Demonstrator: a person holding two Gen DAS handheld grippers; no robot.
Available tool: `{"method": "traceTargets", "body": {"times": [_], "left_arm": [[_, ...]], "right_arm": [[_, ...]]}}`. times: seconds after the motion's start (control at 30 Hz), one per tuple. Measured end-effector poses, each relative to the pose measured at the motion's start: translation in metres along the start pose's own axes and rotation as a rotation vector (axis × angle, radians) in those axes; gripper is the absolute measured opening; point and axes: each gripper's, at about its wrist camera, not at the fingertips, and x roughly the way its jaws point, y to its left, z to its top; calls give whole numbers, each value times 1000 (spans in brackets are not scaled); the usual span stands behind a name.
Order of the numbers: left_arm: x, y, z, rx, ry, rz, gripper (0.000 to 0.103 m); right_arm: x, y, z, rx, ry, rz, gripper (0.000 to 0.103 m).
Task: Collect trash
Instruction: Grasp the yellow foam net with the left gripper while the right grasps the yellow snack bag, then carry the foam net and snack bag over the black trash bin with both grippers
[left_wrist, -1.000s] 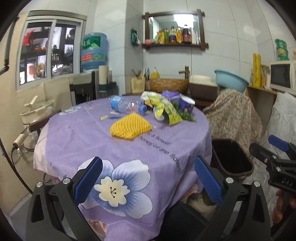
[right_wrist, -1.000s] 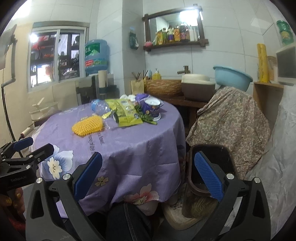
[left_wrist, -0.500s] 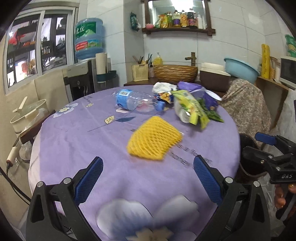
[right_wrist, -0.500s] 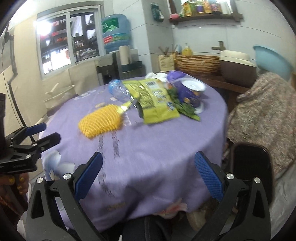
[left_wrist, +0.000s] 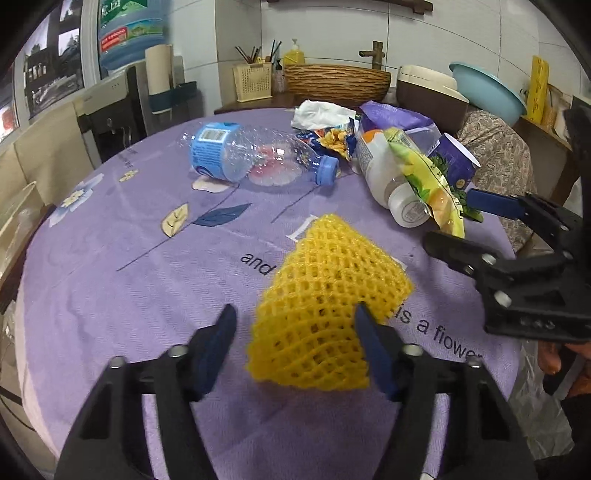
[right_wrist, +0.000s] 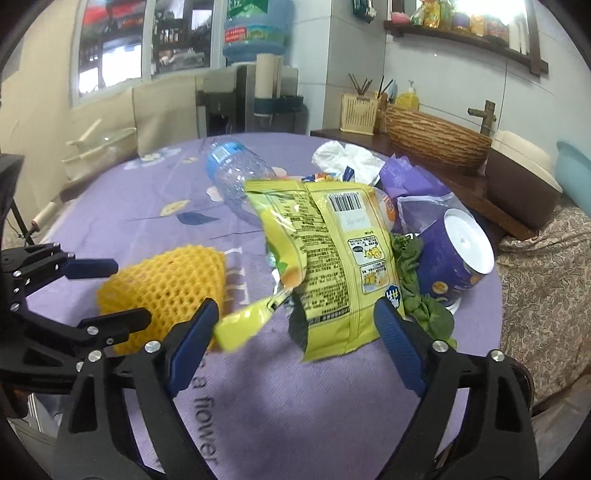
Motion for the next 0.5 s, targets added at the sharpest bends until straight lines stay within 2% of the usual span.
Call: {"method": "traceTargets", "body": {"times": [0.03, 0.1, 0.17, 0.2, 0.27, 0.37, 0.5], "left_arm": [[2, 1, -1, -8, 10, -8, 48], [4, 2, -2, -24, 19, -19, 37], [5, 3, -2, -37, 14, -33, 32], [4, 4, -3, -47, 9, -36, 26], [2, 6, -3, -64, 1, -43, 20], [-1, 8, -4, -76, -13, -47, 15], [-9, 6, -9, -83, -54, -46, 13]], "right_arm": [[2, -2, 1, 4, 3, -16, 78], [5, -7, 1, 12, 5, -12, 63], [4, -11, -1, 27, 0, 5, 44], [5, -13, -2, 31, -6, 13, 41], [3, -18, -5, 54, -24, 37, 25], [-3, -22, -9, 91, -49, 78, 14], [-12, -21, -13, 110, -70, 113, 14]]}}
